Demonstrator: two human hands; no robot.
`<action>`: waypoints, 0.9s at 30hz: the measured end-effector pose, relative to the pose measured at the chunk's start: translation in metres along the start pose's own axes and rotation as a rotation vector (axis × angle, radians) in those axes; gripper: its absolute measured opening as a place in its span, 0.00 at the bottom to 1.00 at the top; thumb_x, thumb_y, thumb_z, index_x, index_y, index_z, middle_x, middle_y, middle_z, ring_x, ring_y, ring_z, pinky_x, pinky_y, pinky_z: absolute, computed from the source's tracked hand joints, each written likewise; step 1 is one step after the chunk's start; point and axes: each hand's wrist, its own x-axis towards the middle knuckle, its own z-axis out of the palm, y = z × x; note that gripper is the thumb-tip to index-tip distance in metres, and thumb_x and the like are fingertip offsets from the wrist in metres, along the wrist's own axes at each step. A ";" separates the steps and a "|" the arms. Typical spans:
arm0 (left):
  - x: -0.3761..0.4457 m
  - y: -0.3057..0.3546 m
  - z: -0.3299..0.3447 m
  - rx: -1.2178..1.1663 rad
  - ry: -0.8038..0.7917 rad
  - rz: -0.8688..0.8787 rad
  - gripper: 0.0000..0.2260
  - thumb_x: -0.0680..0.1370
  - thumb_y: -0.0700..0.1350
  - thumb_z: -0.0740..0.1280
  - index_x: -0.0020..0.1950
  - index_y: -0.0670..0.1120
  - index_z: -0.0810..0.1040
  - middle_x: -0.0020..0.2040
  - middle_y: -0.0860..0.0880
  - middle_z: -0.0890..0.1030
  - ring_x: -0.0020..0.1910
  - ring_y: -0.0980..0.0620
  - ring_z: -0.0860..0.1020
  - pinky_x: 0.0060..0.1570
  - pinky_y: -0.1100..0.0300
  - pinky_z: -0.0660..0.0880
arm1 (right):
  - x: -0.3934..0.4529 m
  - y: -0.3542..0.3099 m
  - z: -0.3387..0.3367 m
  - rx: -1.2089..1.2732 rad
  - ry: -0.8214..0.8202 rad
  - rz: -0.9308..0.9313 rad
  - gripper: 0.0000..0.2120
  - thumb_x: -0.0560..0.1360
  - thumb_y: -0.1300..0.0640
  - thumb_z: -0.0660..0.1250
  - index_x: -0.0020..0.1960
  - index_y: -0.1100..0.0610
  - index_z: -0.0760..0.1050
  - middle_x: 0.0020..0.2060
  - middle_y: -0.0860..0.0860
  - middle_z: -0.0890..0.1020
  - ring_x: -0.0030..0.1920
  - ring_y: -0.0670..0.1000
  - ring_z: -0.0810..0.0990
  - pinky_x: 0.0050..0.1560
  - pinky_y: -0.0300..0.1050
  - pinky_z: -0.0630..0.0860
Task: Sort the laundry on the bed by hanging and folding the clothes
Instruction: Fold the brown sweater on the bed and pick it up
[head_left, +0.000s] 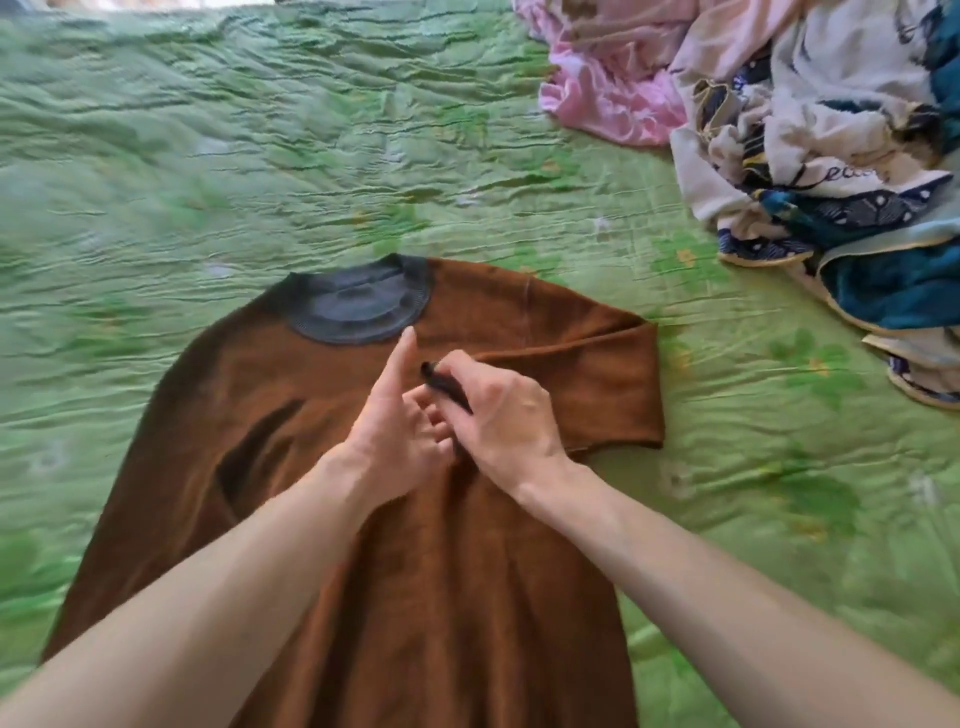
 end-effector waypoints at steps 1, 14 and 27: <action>-0.007 0.007 -0.011 0.106 -0.027 0.006 0.25 0.76 0.67 0.70 0.45 0.45 0.85 0.39 0.46 0.86 0.38 0.49 0.86 0.40 0.56 0.82 | 0.000 -0.009 0.009 0.029 -0.091 -0.028 0.09 0.81 0.50 0.67 0.58 0.52 0.79 0.49 0.50 0.86 0.50 0.54 0.85 0.48 0.50 0.80; -0.016 0.029 -0.118 0.268 0.453 0.084 0.05 0.78 0.42 0.72 0.53 0.45 0.84 0.48 0.42 0.88 0.46 0.42 0.87 0.54 0.44 0.84 | 0.039 0.093 0.016 -0.286 -0.238 0.209 0.28 0.80 0.62 0.60 0.79 0.54 0.65 0.74 0.55 0.72 0.78 0.55 0.63 0.76 0.55 0.61; -0.021 0.070 -0.202 0.156 0.578 0.178 0.16 0.74 0.43 0.72 0.62 0.42 0.82 0.54 0.39 0.83 0.51 0.39 0.82 0.65 0.36 0.77 | 0.129 0.165 -0.022 -0.820 -0.639 0.092 0.26 0.78 0.55 0.64 0.76 0.47 0.68 0.70 0.54 0.75 0.72 0.59 0.67 0.72 0.55 0.64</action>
